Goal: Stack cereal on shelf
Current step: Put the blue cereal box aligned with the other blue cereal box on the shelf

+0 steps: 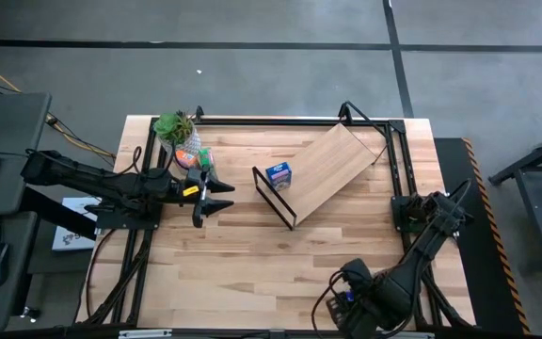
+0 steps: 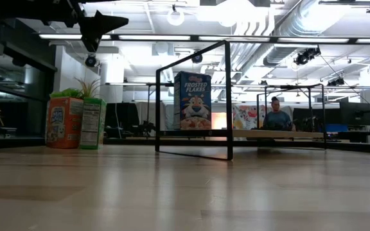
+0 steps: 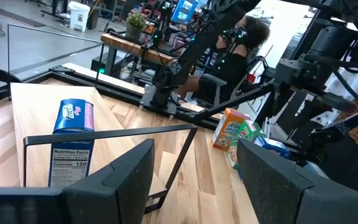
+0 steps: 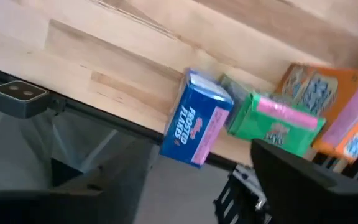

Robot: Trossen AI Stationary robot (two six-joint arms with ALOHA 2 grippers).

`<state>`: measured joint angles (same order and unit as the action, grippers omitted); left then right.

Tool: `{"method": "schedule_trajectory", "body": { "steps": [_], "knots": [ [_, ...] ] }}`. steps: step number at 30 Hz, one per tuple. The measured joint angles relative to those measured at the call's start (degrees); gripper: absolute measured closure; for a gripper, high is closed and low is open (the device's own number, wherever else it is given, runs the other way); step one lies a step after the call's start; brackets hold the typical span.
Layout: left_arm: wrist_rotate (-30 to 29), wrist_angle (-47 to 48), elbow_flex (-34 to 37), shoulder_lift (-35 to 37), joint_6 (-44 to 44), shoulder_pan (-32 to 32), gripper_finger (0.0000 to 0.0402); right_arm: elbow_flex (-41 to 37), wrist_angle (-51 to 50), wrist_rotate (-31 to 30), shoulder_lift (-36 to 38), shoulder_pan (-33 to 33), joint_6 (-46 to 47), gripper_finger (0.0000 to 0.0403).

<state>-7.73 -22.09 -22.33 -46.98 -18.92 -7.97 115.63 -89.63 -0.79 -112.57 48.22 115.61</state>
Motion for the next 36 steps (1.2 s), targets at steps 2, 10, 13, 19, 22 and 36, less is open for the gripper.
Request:
{"method": "schedule_trajectory", "body": {
  "steps": [2,10,13,19,22,36],
  "knots": [
    [0.02,0.02,0.0,0.0,-0.02,0.0,0.0181,0.0,0.4,0.81,0.0,0.2,2.65,0.0094],
    [0.15,0.07,0.0,0.0,-1.0,0.0,0.0181,-0.33,1.71,2.3,-3.29,1.45,12.01,0.0073],
    [0.15,0.06,0.0,0.0,-1.0,0.0,0.0181,-0.33,3.69,2.33,-4.76,1.28,11.59,0.0073],
    [0.15,-0.17,0.0,0.0,-0.98,0.0,0.0181,-0.33,3.92,6.02,-7.34,0.75,9.88,0.0073],
    [0.15,-0.17,0.0,0.0,-0.96,0.0,0.0181,-0.33,3.17,5.78,-8.21,0.8,10.36,0.0073],
    [0.13,-0.09,0.0,0.0,-0.96,0.0,0.0181,-0.33,2.98,5.53,-12.13,0.4,10.34,0.0073]
  ]
}}
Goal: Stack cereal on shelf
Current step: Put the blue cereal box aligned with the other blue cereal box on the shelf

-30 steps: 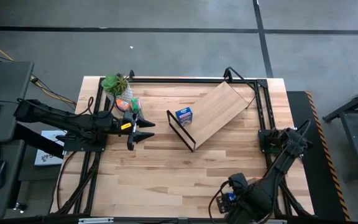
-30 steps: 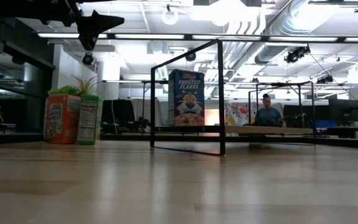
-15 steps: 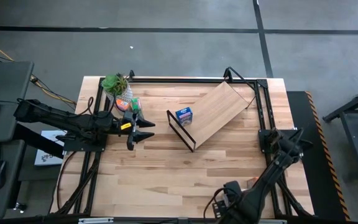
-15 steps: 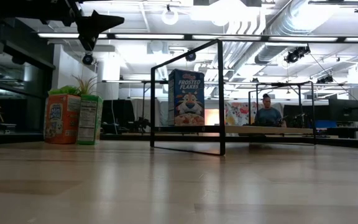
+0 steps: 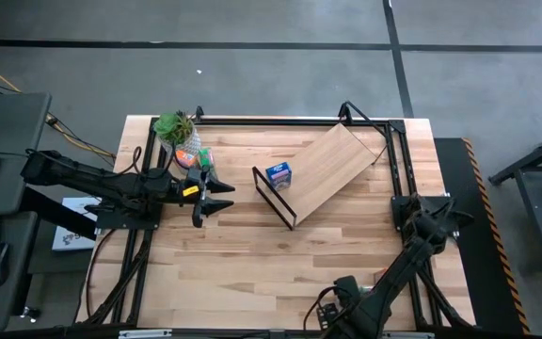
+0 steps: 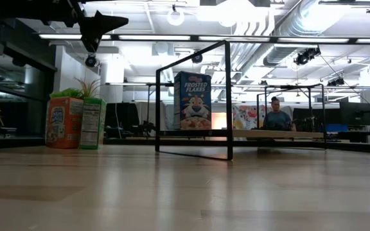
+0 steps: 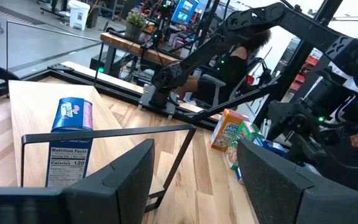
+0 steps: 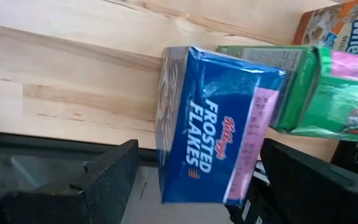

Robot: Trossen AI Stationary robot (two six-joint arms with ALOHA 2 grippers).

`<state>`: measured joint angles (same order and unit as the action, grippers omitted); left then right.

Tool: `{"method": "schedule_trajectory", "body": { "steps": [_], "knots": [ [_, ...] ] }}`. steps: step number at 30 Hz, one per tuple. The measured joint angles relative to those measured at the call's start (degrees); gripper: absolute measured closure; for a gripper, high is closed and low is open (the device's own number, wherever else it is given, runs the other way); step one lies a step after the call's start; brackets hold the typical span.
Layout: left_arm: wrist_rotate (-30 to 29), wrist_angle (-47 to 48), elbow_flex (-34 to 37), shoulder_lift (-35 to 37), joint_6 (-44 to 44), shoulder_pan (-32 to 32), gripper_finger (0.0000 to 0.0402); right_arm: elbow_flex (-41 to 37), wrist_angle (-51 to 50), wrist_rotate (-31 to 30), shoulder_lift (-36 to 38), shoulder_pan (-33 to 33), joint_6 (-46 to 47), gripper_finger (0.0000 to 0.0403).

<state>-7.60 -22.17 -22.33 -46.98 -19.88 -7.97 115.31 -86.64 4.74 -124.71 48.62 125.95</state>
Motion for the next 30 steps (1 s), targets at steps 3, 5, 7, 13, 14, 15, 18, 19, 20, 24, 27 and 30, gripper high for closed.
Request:
{"method": "schedule_trajectory", "body": {
  "steps": [3,5,7,13,14,15,18,19,20,24,27,30],
  "knots": [
    [-0.02,0.03,0.0,0.0,-0.01,0.0,0.0181,0.0,-0.65,0.07,-0.51,0.02,0.02,0.0074],
    [-0.02,0.04,0.0,0.0,-0.02,0.0,0.0181,0.0,-0.8,0.06,-0.72,0.02,0.04,0.0079],
    [-0.02,0.07,0.0,0.0,-0.02,0.0,0.0181,0.0,-0.98,0.02,-0.72,-0.09,0.18,0.0088],
    [-0.02,0.09,0.0,0.0,0.0,0.0,0.0181,0.0,-1.86,0.35,-0.7,-0.15,1.11,0.013],
    [-0.02,0.09,0.0,0.0,0.0,0.0,0.0181,0.0,-1.87,0.36,-0.7,-0.15,1.11,0.0139],
    [-0.02,0.09,0.0,0.0,0.0,0.0,0.0181,0.0,-1.87,0.39,-0.7,-0.15,1.11,0.0147],
    [-0.02,0.09,0.0,0.0,-0.02,0.0,0.0181,0.0,-1.85,0.5,-0.7,-0.15,1.09,0.0174],
    [-0.02,0.09,0.0,0.0,-0.01,0.0,0.0181,0.0,-1.85,0.5,-0.7,-0.15,1.09,0.0183],
    [-0.02,0.09,0.0,0.0,0.01,0.0,0.0181,0.0,-1.85,0.5,-0.7,-0.15,1.09,0.0191],
    [-0.02,0.09,0.0,0.0,0.02,0.0,0.0181,0.0,-1.82,0.53,-0.7,-0.15,0.09,0.0222],
    [-0.02,0.09,0.0,0.0,0.0,0.0,0.0181,0.0,-1.55,0.69,-0.7,-0.21,-0.7,0.0239],
    [-0.03,0.09,0.0,0.0,0.02,0.0,0.0181,0.68,-0.26,0.74,-0.7,-0.49,-3.92,0.0251]
  ]
}}
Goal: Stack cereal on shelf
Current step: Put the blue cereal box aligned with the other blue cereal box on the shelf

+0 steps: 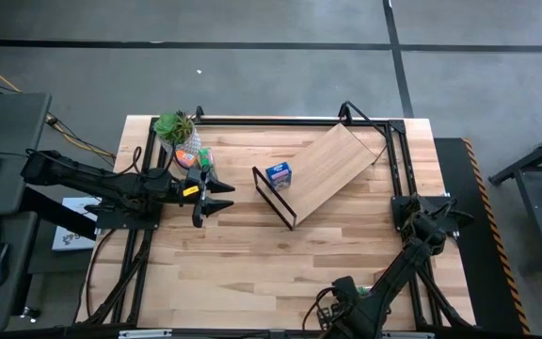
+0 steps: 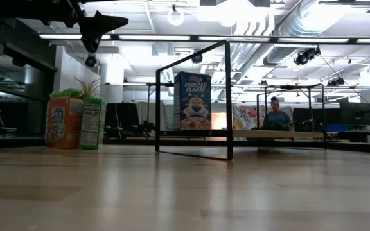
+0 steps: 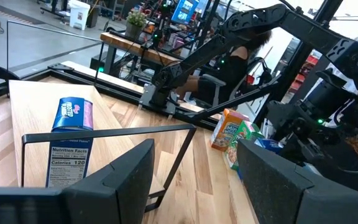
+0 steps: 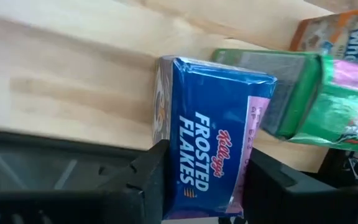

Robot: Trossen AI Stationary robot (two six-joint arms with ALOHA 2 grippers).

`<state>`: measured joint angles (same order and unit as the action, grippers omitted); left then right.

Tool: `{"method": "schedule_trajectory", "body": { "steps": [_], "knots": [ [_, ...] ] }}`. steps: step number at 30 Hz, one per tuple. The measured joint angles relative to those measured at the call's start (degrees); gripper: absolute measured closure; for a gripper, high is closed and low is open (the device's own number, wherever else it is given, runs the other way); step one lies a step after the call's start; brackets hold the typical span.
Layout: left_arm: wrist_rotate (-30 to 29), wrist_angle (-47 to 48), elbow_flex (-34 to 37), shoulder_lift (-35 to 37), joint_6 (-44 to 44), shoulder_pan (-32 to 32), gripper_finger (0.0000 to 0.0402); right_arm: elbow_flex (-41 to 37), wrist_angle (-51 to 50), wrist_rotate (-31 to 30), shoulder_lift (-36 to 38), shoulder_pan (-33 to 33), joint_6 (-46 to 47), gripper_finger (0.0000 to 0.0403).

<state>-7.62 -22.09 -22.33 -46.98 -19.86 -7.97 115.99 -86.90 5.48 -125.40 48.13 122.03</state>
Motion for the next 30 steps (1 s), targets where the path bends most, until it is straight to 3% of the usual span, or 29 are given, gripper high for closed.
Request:
{"method": "schedule_trajectory", "body": {
  "steps": [4,8,13,16,22,26,30],
  "knots": [
    [-0.02,0.0,0.0,0.0,0.02,0.0,0.0181,3.22,4.5,-2.21,0.04,-0.88,-8.03,0.0256],
    [-0.02,0.0,0.0,0.0,0.04,0.0,0.0181,9.24,10.28,-9.24,0.04,-2.56,-20.53,0.0256],
    [-0.02,-0.02,0.0,-0.02,0.04,0.0,0.0181,19.19,10.42,-18.29,0.26,-5.67,-34.25,0.0256],
    [-0.04,-0.01,0.0,-0.02,0.07,0.01,0.0181,16.39,13.83,-21.87,4.46,-8.05,-41.55,0.0256],
    [-0.06,0.0,0.0,-0.02,0.07,0.02,0.0181,18.88,4.1,-32.39,7.75,-13.23,-52.84,0.0256],
    [-0.04,0.05,0.0,-0.02,0.07,0.0,0.0181,18.72,-3.02,-39.39,10.06,-17.31,-55.66,0.0256],
    [-0.05,0.31,0.0,-0.02,0.07,0.0,0.0181,18.92,-2.18,-46.59,11.32,-21.39,-60.59,0.0257]
  ]
}}
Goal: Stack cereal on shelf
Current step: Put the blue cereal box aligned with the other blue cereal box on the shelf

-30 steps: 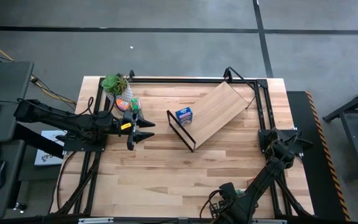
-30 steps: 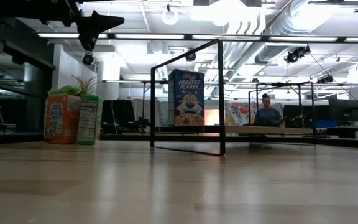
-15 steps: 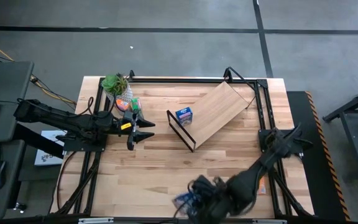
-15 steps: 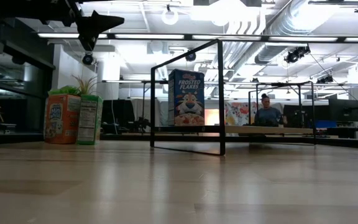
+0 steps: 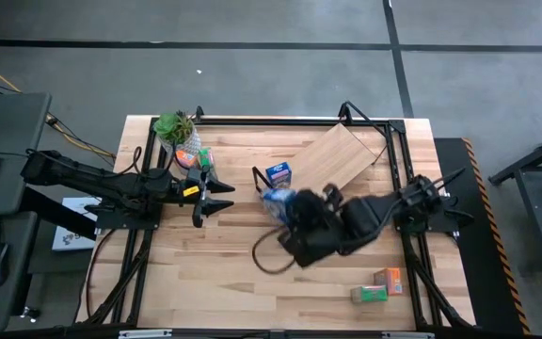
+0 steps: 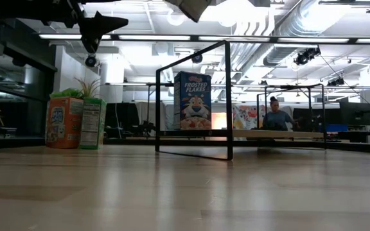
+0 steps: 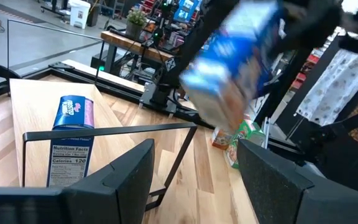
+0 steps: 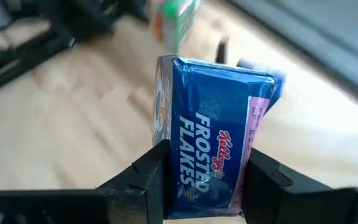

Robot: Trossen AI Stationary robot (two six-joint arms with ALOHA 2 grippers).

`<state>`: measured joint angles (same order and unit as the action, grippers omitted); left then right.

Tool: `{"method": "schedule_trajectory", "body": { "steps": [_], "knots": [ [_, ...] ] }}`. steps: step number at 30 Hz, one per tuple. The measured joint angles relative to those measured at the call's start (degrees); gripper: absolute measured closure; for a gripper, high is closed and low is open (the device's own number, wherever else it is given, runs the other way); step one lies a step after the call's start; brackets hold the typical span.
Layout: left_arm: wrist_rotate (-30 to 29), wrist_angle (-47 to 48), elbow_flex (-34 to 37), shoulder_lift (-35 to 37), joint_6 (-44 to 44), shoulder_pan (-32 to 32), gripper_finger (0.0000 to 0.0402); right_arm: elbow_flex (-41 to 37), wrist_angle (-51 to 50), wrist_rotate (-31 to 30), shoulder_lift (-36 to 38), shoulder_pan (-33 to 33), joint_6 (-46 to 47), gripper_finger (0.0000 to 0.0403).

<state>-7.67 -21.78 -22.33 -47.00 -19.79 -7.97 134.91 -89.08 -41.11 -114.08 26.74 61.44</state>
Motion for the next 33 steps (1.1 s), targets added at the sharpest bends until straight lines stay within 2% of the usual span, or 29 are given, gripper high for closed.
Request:
{"method": "schedule_trajectory", "body": {
  "steps": [3,10,12,24,28,33],
  "knots": [
    [0.01,0.28,0.0,0.0,0.0,0.0,0.0181,0.03,-1.06,-1.94,0.83,-3.47,0.45,0.0257],
    [0.01,1.14,0.0,0.0,-0.09,0.0,0.0181,-0.42,-0.92,5.79,0.89,-9.76,-6.99,0.0257],
    [0.01,1.16,0.0,0.0,-0.34,0.0,0.0181,-0.42,-0.94,6.89,0.88,-10.14,-10.55,0.0257],
    [-0.33,1.4,0.0,0.0,1.92,0.0,0.0181,-1.45,-0.73,3.7,5.25,-9.46,-27.45,0.0257],
    [-0.58,1.36,0.0,0.0,1.92,0.0,0.0181,-8.51,-0.78,3.65,10.17,-9.48,-29.4,0.0257],
    [-0.56,1.41,0.0,0.0,1.9,0.0,0.0181,-25.91,-1.06,5.06,20.6,-9.46,-27.16,0.0257]
  ]
}}
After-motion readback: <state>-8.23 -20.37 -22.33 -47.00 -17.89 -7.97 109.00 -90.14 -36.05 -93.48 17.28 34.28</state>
